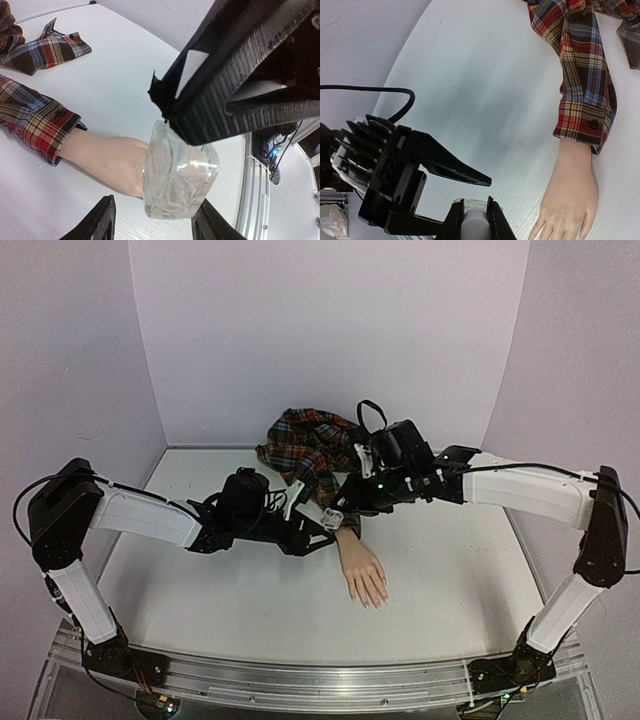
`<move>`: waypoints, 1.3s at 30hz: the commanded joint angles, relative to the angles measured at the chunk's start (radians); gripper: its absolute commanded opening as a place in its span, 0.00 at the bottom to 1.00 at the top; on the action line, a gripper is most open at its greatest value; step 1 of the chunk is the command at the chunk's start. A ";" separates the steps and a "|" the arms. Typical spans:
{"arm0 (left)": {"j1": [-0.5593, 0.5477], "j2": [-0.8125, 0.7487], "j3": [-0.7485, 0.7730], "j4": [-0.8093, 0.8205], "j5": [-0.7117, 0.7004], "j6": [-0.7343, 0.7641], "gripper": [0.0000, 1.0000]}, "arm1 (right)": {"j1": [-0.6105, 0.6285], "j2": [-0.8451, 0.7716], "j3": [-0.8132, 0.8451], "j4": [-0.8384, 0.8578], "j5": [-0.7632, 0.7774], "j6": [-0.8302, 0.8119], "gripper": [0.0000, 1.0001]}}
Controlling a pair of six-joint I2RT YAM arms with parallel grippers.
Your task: Paint the nails
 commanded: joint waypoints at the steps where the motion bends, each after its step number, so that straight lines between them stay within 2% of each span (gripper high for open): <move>1: -0.002 -0.024 0.023 0.070 -0.008 0.000 0.54 | 0.005 -0.007 -0.002 0.021 0.002 0.018 0.00; 4: -0.002 -0.021 0.033 0.079 -0.011 0.003 0.54 | 0.009 0.002 0.006 0.020 0.002 0.023 0.00; 8: -0.002 -0.012 0.040 0.081 -0.022 0.002 0.44 | 0.017 0.011 0.012 0.020 0.005 0.026 0.00; 12: -0.002 -0.017 0.036 0.087 -0.034 0.008 0.48 | 0.022 0.020 0.014 0.021 0.003 0.032 0.00; 17: -0.003 -0.021 0.034 0.094 -0.037 0.017 0.40 | 0.028 0.029 0.021 0.020 0.006 0.037 0.00; 23: -0.005 -0.046 0.003 0.140 -0.065 0.038 0.24 | 0.034 0.035 0.029 0.020 0.008 0.039 0.00; 27: -0.005 -0.058 -0.004 0.149 -0.027 0.052 0.05 | 0.037 0.032 0.031 0.020 0.010 0.032 0.00; 30: -0.001 -0.075 -0.019 0.166 0.090 0.070 0.00 | 0.037 0.002 0.026 0.022 -0.023 -0.050 0.00; 32: 0.014 -0.082 -0.050 0.220 0.232 0.070 0.00 | 0.058 -0.049 -0.025 0.058 -0.115 -0.229 0.00; 34: 0.046 -0.079 -0.075 0.303 0.426 0.025 0.00 | 0.082 -0.168 -0.156 0.178 -0.252 -0.452 0.00; 36: 0.075 -0.062 -0.099 0.431 0.616 -0.070 0.00 | 0.090 -0.267 -0.281 0.264 -0.328 -0.605 0.00; 39: 0.091 -0.020 -0.127 0.717 0.726 -0.259 0.00 | 0.085 -0.294 -0.263 0.196 -0.363 -0.676 0.00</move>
